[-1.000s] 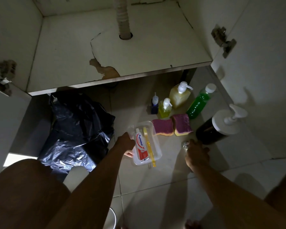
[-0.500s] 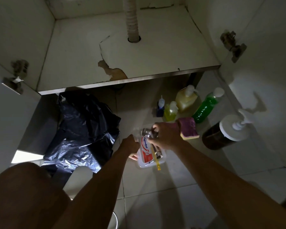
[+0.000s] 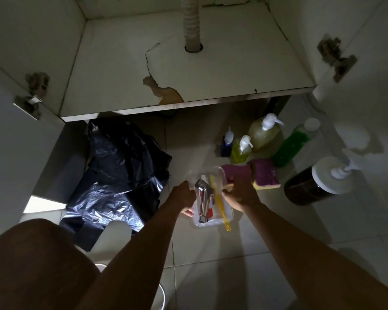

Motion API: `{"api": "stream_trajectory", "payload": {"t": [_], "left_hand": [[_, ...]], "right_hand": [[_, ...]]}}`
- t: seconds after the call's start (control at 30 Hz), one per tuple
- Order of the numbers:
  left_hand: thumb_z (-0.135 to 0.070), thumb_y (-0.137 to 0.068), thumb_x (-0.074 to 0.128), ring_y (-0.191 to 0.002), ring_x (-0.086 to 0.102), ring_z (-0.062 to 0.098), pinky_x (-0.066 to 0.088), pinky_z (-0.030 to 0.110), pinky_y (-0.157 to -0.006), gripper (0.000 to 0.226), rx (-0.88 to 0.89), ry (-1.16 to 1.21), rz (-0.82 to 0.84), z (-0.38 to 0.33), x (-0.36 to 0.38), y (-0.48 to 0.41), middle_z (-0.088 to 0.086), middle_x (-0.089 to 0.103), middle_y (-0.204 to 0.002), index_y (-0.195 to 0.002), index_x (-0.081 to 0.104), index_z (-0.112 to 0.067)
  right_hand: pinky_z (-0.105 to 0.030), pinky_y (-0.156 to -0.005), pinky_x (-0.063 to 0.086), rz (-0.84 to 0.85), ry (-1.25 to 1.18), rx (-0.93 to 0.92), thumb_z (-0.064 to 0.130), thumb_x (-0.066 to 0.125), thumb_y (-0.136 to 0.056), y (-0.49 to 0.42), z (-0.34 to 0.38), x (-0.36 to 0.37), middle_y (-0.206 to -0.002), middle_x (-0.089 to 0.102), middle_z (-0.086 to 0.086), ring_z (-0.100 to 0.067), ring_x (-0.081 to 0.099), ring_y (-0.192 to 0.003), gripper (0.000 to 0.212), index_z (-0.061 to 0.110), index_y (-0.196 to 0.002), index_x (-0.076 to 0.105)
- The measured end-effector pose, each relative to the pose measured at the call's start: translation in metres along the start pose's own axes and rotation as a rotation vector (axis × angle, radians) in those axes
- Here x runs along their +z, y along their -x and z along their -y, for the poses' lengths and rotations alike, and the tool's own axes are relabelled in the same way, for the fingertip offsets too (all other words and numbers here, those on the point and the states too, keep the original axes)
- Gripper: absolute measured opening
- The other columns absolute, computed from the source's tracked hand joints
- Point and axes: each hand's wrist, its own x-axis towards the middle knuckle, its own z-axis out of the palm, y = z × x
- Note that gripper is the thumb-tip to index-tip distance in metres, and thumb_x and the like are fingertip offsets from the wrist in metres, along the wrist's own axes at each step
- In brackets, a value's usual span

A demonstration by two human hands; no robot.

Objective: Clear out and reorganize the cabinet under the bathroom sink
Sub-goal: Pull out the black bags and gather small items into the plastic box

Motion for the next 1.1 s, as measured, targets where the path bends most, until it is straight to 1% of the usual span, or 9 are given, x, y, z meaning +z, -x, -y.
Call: {"api": "stream_trajectory", "payload": {"t": [0.1, 0.23, 0.37, 0.47, 0.53, 0.63, 0.77, 0.9, 1.1], "left_hand": [[-0.017, -0.1, 0.045, -0.106, 0.064, 0.041, 0.061, 0.047, -0.069, 0.035, -0.011, 0.05, 0.013, -0.001, -0.001, 0.001, 0.018, 0.051, -0.138, -0.134, 0.048, -0.012], [-0.015, -0.1, 0.045, -0.112, 0.061, 0.039, 0.06, 0.042, -0.076, 0.036, 0.011, -0.023, 0.01, -0.005, -0.003, 0.002, 0.019, 0.05, -0.14, -0.136, 0.048, -0.01], [-0.017, -0.099, 0.045, -0.11, 0.063, 0.035, 0.058, 0.04, -0.083, 0.033, 0.062, -0.065, 0.015, -0.027, -0.032, 0.015, 0.016, 0.056, -0.135, -0.13, 0.053, -0.008], [-0.015, -0.1, 0.044, -0.106, 0.065, 0.036, 0.058, 0.043, -0.082, 0.032, 0.115, -0.066, -0.002, -0.071, -0.075, 0.054, 0.016, 0.06, -0.13, -0.127, 0.056, -0.005], [-0.013, -0.102, 0.043, -0.1, 0.067, 0.039, 0.06, 0.04, -0.066, 0.027, 0.122, 0.001, 0.012, -0.111, -0.114, 0.093, 0.017, 0.062, -0.122, -0.123, 0.057, -0.003], [-0.019, -0.103, 0.044, -0.092, 0.068, 0.038, 0.06, 0.041, -0.064, 0.018, 0.094, 0.127, 0.058, -0.164, -0.161, 0.155, 0.015, 0.064, -0.109, -0.107, 0.059, -0.01], [-0.025, -0.104, 0.043, -0.089, 0.065, 0.033, 0.057, 0.038, -0.056, 0.026, 0.091, 0.14, 0.021, -0.226, -0.232, 0.253, 0.017, 0.063, -0.119, -0.119, 0.057, -0.01], [-0.028, -0.1, 0.049, -0.097, 0.069, 0.037, 0.058, 0.049, -0.084, 0.03, 0.119, 0.021, -0.027, -0.27, -0.295, 0.346, 0.019, 0.066, -0.119, -0.114, 0.059, -0.004], [-0.035, -0.098, 0.052, -0.11, 0.064, 0.039, 0.052, 0.046, -0.097, 0.049, 0.131, -0.054, -0.032, -0.317, -0.375, 0.475, 0.019, 0.06, -0.13, -0.135, 0.052, -0.003]], "right_hand": [[-0.045, -0.085, 0.058, 0.085, -0.112, 0.022, 0.024, 0.063, -0.089, -0.002, -0.003, -0.002, -0.112, 0.07, -0.009, -0.032, 0.069, -0.099, 0.033, 0.019, -0.121, 0.055], [-0.04, -0.08, 0.059, 0.139, -0.038, 0.014, 0.018, 0.058, -0.092, 0.001, 0.004, -0.003, -0.108, 0.07, -0.016, -0.031, 0.07, -0.094, 0.027, 0.008, -0.116, 0.057], [-0.03, -0.052, 0.057, 0.203, -0.122, 0.021, 0.011, 0.057, -0.093, 0.006, 0.026, -0.038, -0.107, 0.069, -0.022, -0.027, 0.068, -0.067, 0.036, 0.003, -0.128, 0.055], [-0.036, -0.071, 0.061, 0.183, -0.134, -0.013, 0.011, 0.057, -0.094, 0.023, 0.064, -0.102, -0.113, 0.067, -0.019, -0.03, 0.07, -0.09, 0.028, 0.003, -0.121, 0.062], [-0.038, -0.084, 0.057, 0.239, -0.041, -0.076, 0.013, 0.055, -0.095, 0.047, 0.097, -0.155, -0.117, 0.064, -0.014, -0.033, 0.063, -0.108, 0.024, 0.009, -0.116, 0.065], [-0.034, -0.067, 0.056, 0.111, -0.064, -0.082, 0.014, 0.055, -0.088, 0.078, 0.144, -0.222, -0.101, 0.069, -0.014, -0.03, 0.068, -0.087, 0.013, 0.023, -0.096, 0.061], [-0.032, -0.078, 0.051, 0.086, -0.033, -0.124, 0.019, 0.063, -0.085, 0.14, 0.212, -0.325, -0.104, 0.067, -0.008, -0.027, 0.065, -0.093, 0.018, 0.009, -0.1, 0.063], [-0.027, -0.065, 0.045, 0.134, -0.031, -0.115, 0.013, 0.058, -0.091, 0.216, 0.272, -0.419, -0.113, 0.062, -0.011, -0.028, 0.063, -0.102, 0.026, 0.012, -0.116, 0.06], [-0.034, -0.094, 0.05, 0.202, -0.018, -0.16, 0.013, 0.059, -0.089, 0.317, 0.35, -0.53, -0.129, 0.063, -0.006, -0.024, 0.061, -0.111, 0.03, 0.014, -0.118, 0.066]]}}
